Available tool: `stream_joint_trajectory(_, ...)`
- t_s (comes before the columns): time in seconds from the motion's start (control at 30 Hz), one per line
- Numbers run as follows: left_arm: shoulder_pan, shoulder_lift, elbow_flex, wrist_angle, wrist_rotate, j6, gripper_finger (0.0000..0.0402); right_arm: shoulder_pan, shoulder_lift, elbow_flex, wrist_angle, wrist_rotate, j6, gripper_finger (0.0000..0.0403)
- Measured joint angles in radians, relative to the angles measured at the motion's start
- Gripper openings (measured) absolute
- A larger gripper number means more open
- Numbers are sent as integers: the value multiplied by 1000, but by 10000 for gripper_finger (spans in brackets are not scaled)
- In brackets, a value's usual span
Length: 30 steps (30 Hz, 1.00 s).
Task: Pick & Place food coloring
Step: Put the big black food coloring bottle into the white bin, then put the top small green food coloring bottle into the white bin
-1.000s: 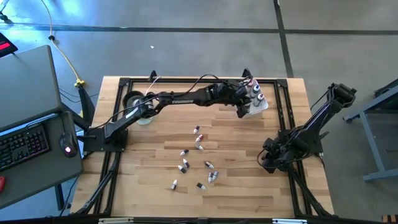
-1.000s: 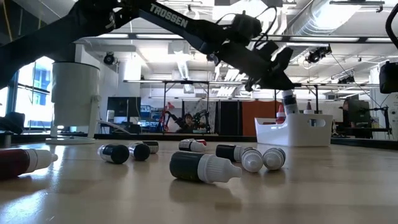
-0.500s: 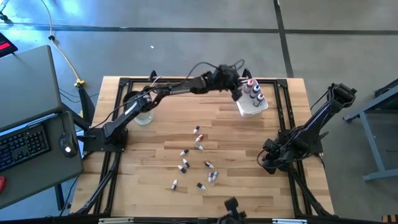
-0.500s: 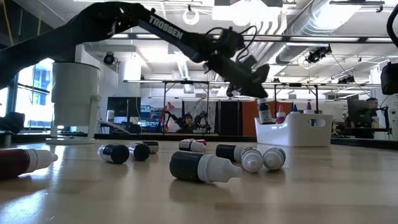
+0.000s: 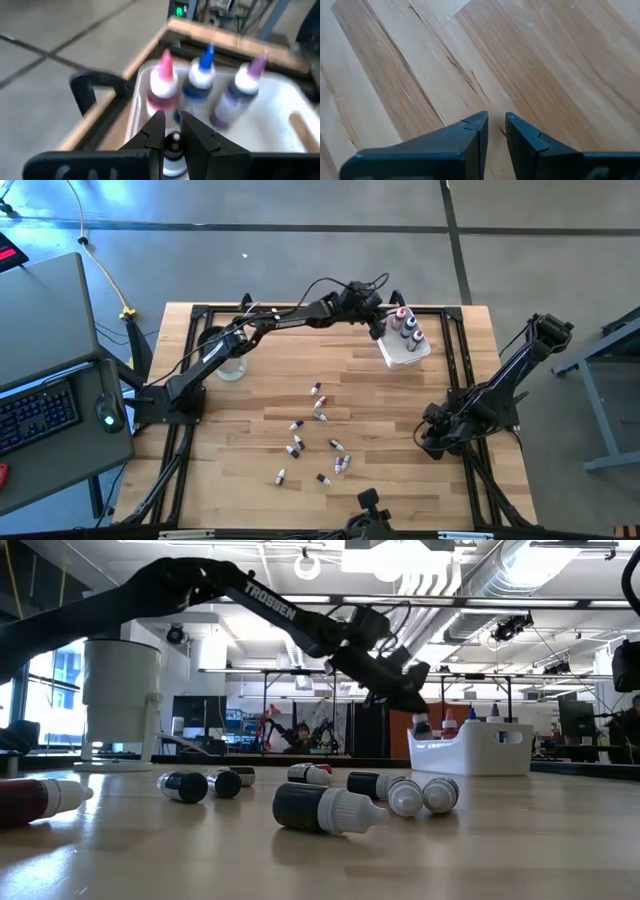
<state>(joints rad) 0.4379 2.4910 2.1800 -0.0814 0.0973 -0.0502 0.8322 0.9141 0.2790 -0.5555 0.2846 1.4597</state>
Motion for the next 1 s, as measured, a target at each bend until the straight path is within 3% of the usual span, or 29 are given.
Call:
stream_joint_trajectory(0.27,-5,3,-1,18,1,55,46,0,0,0,-1,0,-1,59)
stream_joint_trajectory(0.73,-6,-1,0,33,-11,80,116,0,0,0,-1,4,-1,59)
stream_joint_trajectory(1.0,-6,-211,1,-179,27,145,117,0,0,0,-1,28,-18,59)
